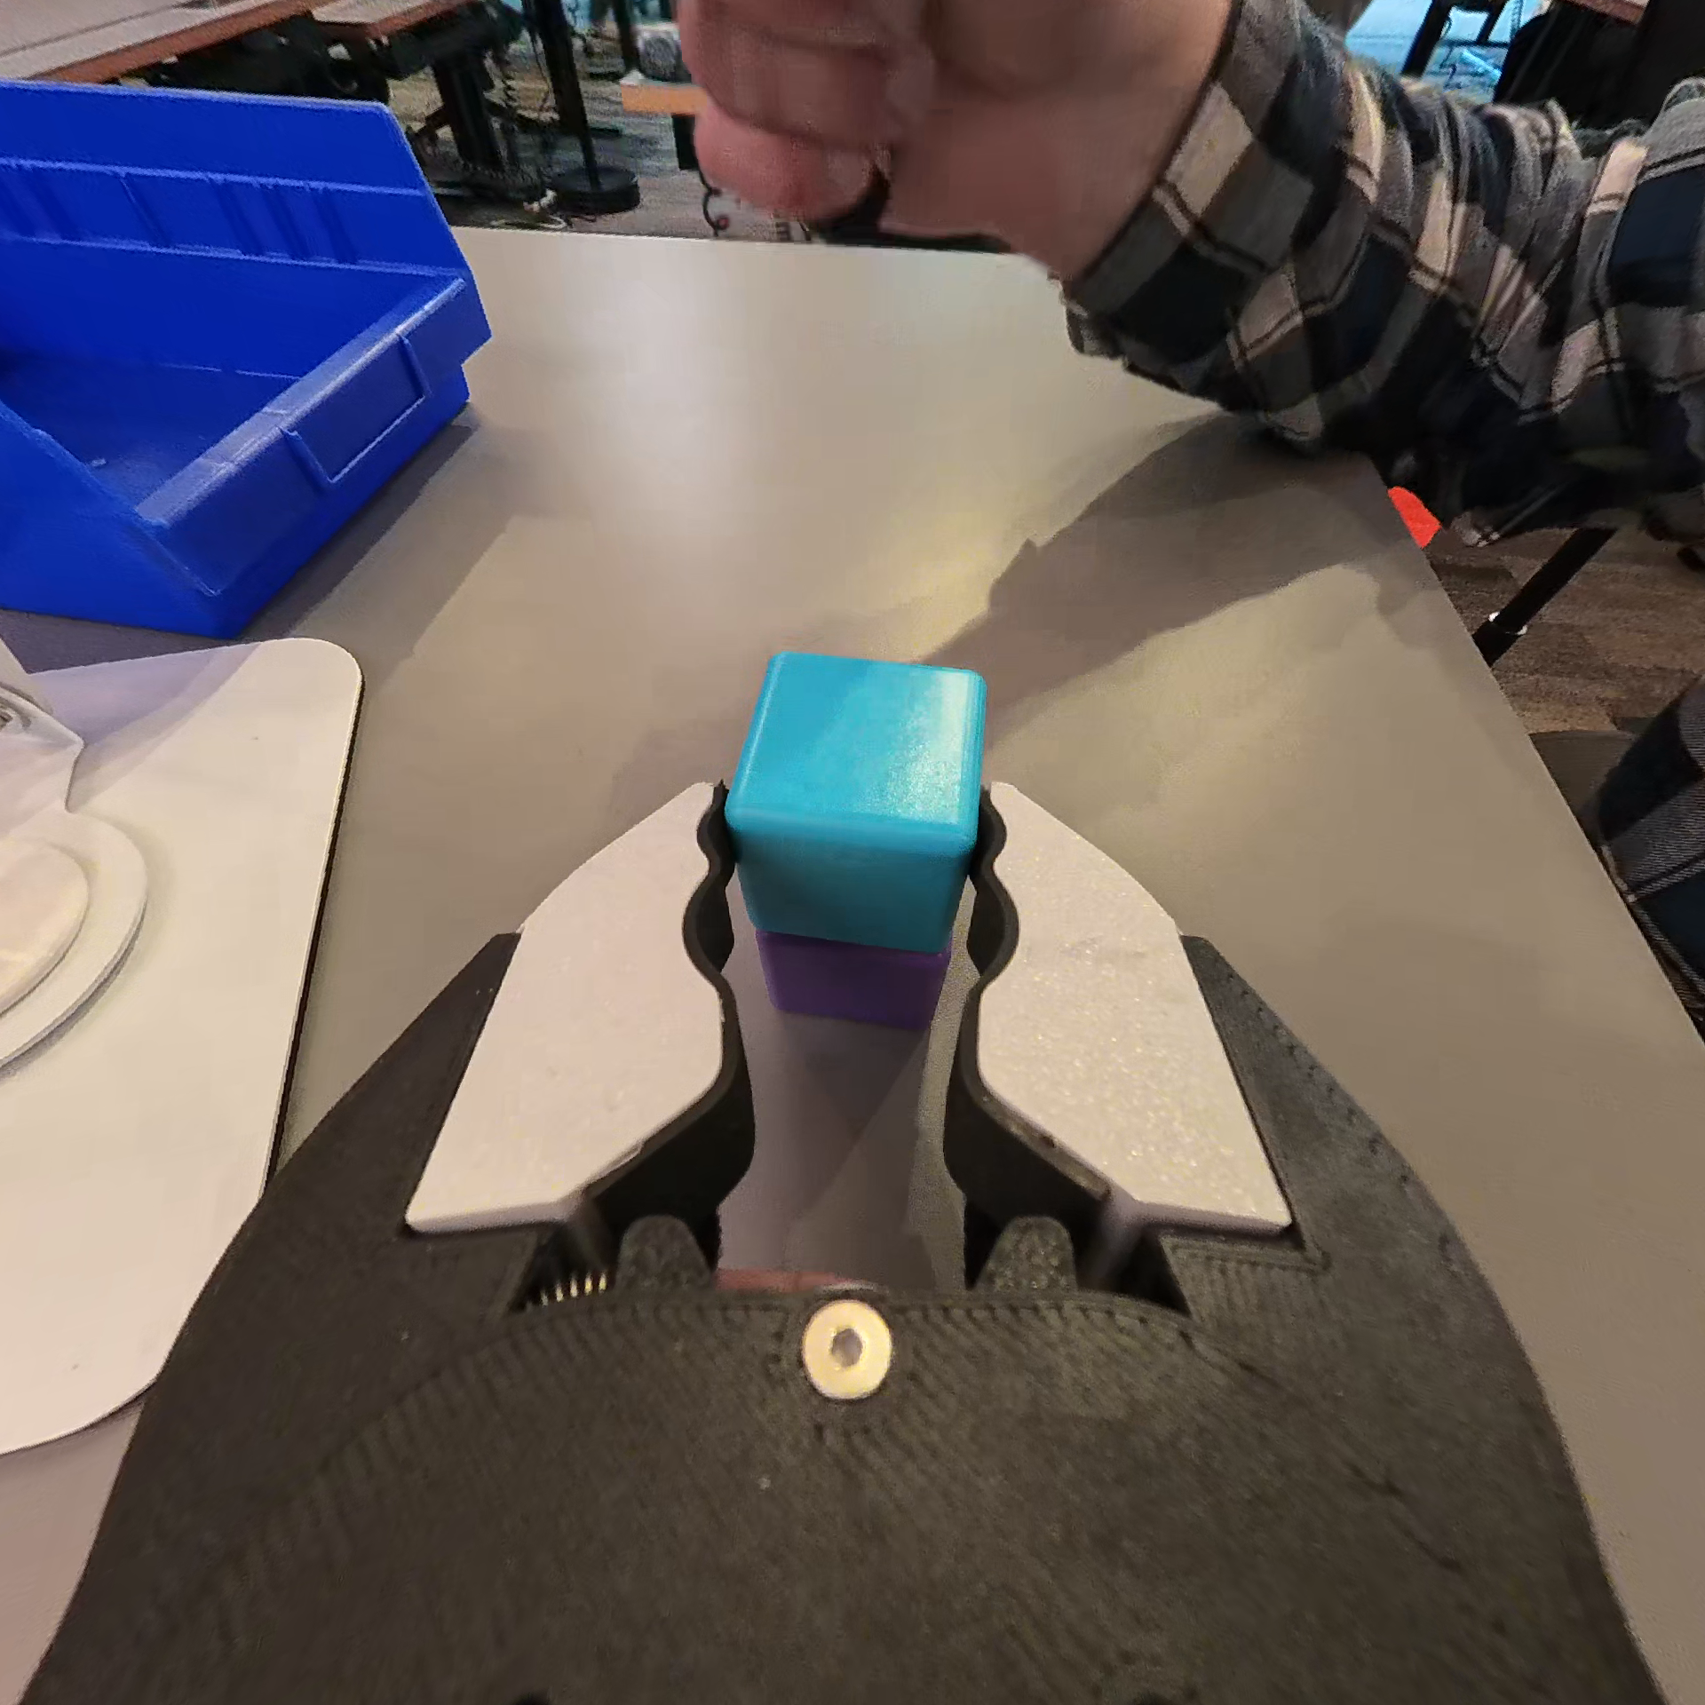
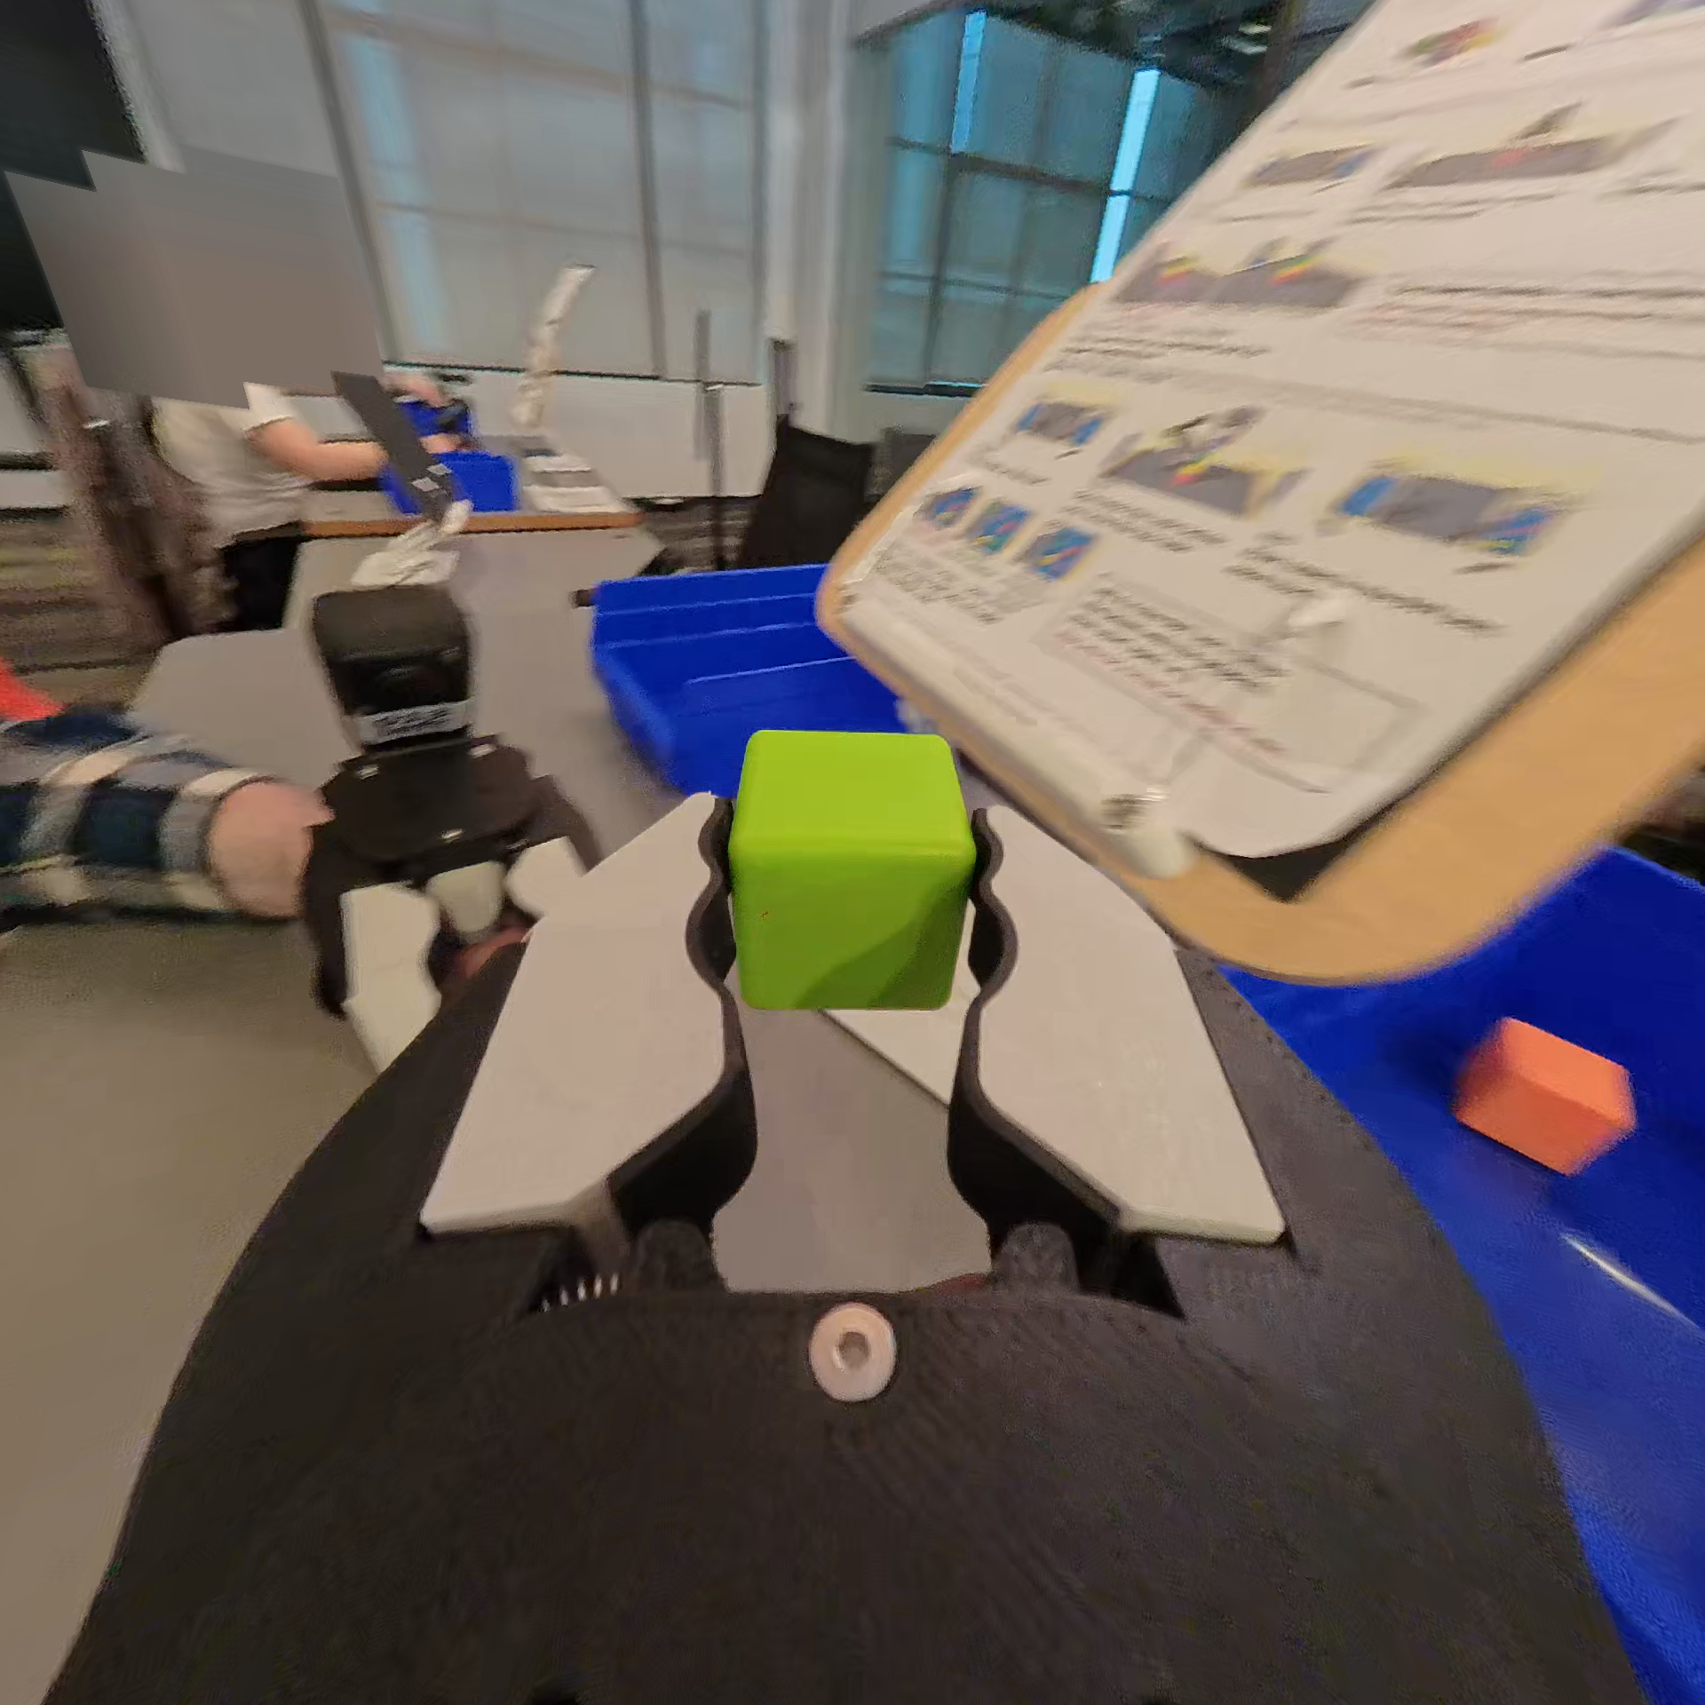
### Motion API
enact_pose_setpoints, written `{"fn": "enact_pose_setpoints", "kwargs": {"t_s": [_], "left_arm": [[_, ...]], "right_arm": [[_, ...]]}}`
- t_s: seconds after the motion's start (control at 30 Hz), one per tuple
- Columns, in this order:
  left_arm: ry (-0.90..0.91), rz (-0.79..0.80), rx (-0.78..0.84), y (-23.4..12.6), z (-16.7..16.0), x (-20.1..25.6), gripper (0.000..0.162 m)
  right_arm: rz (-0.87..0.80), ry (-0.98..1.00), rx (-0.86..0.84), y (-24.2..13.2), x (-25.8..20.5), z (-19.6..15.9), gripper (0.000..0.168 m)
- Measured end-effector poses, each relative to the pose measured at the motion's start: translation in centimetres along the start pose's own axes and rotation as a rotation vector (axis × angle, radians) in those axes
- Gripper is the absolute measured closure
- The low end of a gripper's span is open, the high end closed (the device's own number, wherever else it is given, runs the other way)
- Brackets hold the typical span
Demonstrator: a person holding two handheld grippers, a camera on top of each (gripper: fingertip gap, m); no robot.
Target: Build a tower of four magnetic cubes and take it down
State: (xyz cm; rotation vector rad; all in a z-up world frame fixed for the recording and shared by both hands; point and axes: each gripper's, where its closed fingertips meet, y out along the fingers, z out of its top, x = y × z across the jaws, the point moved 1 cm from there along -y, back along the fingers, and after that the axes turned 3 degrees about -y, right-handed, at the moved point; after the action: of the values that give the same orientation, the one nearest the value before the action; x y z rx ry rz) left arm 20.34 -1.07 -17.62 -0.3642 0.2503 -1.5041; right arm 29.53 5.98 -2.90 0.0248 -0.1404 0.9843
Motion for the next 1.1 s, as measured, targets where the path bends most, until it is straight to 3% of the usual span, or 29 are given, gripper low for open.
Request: {"fn": "enact_pose_setpoints", "kwargs": {"t_s": [0.2, 0.43, 0.8, 1.1], "left_arm": [[0.000, 0.000, 0.000, 0.0, 0.0, 0.0, 0.113], [0.002, 0.003, 0.000, 0.1, 0.0, 0.0, 0.113], [0.004, 0.005, 0.000, 0.1, 0.0, 0.0, 0.113], [0.002, 0.002, 0.000, 0.1, 0.0, 0.0, 0.113]], "right_arm": [[-0.360, 0.047, 0.002, -3.4, 11.0, 0.8, 0.119], [-0.659, 0.167, -0.057, -3.9, 21.2, -2.6, 0.119], [-0.770, 0.248, -0.355, 2.8, 28.3, -10.2, 0.119], [-0.842, 0.367, -0.606, 3.8, 32.3, -16.9, 0.118]]}}
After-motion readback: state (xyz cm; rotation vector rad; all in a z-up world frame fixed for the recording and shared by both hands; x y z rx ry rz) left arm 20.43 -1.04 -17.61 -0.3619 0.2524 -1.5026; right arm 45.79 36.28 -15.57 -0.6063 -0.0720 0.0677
